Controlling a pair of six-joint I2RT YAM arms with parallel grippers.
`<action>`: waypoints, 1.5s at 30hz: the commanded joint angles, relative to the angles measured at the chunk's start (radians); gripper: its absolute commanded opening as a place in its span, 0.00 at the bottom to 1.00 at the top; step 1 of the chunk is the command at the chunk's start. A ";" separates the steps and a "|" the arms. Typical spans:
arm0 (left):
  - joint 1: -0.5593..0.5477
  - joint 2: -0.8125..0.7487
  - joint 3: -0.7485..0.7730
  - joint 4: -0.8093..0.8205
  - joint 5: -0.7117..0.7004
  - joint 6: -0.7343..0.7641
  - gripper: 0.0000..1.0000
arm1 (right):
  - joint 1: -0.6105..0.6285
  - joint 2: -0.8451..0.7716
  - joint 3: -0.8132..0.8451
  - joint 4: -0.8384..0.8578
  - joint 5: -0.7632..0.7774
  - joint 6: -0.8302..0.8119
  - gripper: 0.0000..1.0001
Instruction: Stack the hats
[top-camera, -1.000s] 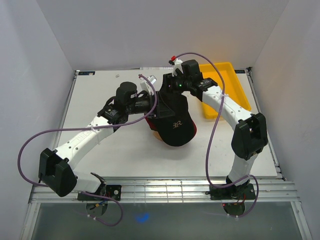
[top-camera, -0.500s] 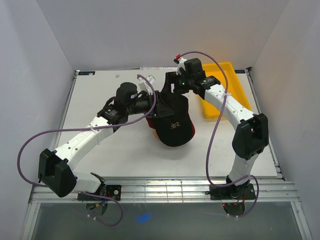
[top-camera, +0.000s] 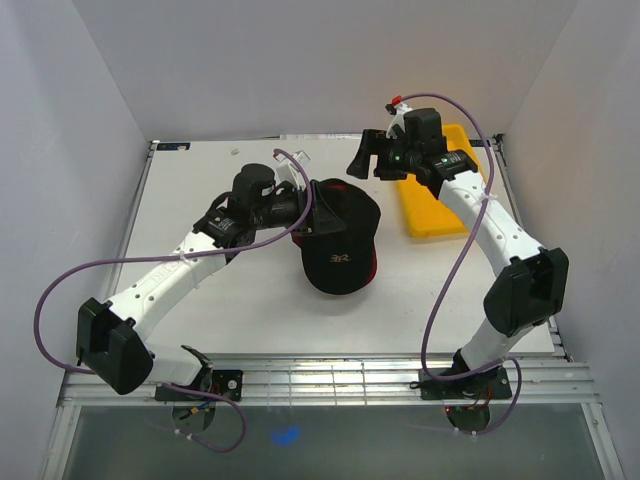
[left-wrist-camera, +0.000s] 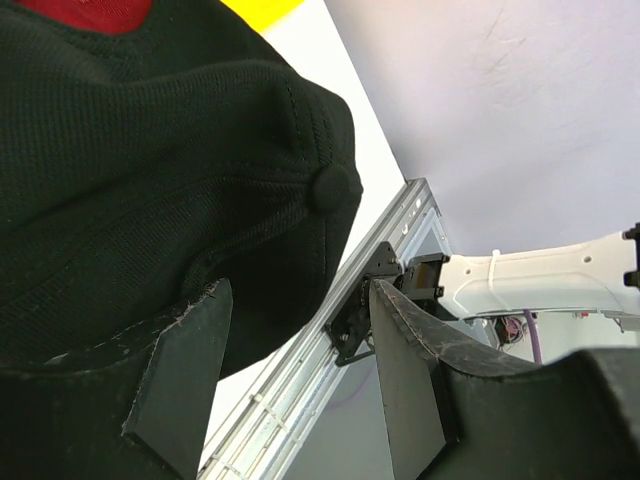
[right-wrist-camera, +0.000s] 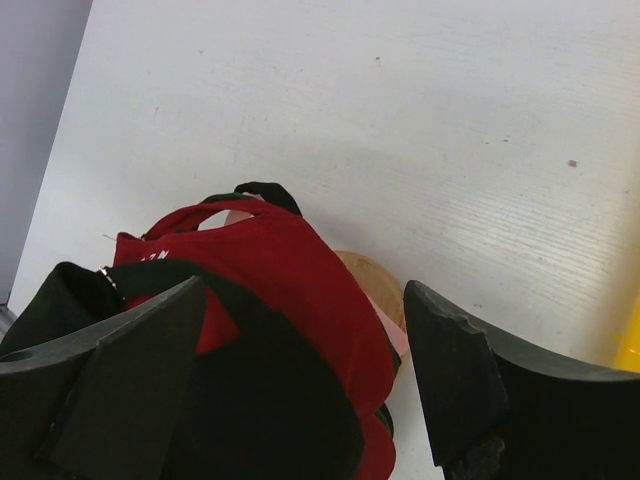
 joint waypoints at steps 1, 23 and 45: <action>0.005 -0.013 0.034 -0.032 -0.053 0.026 0.68 | 0.000 -0.048 -0.032 0.044 -0.024 0.019 0.85; 0.005 -0.108 0.084 -0.115 -0.053 0.022 0.69 | 0.000 -0.315 -0.297 0.156 -0.104 0.062 0.77; 0.005 0.038 0.305 -0.276 -0.182 0.035 0.64 | 0.001 -0.263 -0.274 0.202 -0.219 -0.044 0.68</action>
